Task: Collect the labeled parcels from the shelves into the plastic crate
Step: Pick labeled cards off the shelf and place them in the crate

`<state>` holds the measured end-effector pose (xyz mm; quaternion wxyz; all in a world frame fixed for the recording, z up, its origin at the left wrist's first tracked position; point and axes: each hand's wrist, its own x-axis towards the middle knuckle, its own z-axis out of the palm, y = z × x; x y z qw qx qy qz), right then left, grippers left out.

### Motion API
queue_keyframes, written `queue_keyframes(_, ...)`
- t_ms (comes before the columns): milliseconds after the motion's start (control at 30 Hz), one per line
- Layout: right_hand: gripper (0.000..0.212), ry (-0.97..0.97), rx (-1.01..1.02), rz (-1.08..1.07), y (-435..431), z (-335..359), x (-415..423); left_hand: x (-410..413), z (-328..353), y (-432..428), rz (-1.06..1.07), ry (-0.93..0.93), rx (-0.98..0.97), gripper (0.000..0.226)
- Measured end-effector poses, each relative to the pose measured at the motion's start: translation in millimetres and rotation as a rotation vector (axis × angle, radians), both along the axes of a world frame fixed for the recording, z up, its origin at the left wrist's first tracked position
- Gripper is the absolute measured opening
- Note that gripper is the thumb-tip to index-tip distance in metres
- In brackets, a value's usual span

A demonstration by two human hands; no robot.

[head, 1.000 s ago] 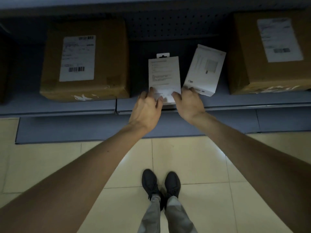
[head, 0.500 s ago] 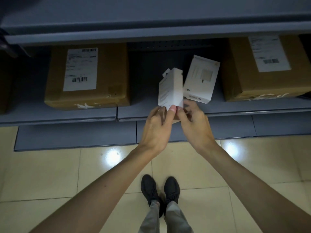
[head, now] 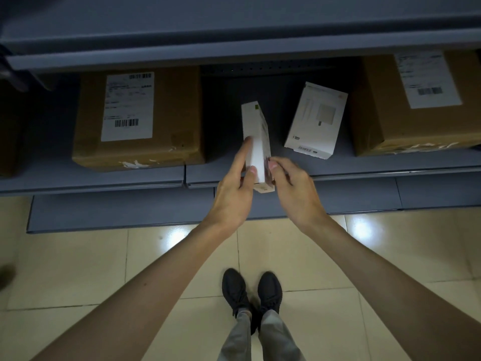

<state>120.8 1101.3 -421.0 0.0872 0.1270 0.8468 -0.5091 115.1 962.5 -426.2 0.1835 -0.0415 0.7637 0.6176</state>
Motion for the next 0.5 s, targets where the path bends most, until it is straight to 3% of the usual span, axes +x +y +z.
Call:
queue_keyframes(233, 0.032, -0.151, 0.009, -0.1, 5, -15, -21, -10, -3, -16, 0.123, -0.108, 0.025, 0.048)
queue_keyframes(500, 0.028, -0.168, 0.11, -0.04, 12, -30, -32, -27, -27, -18, 0.078, -0.132, -0.287, 0.03)
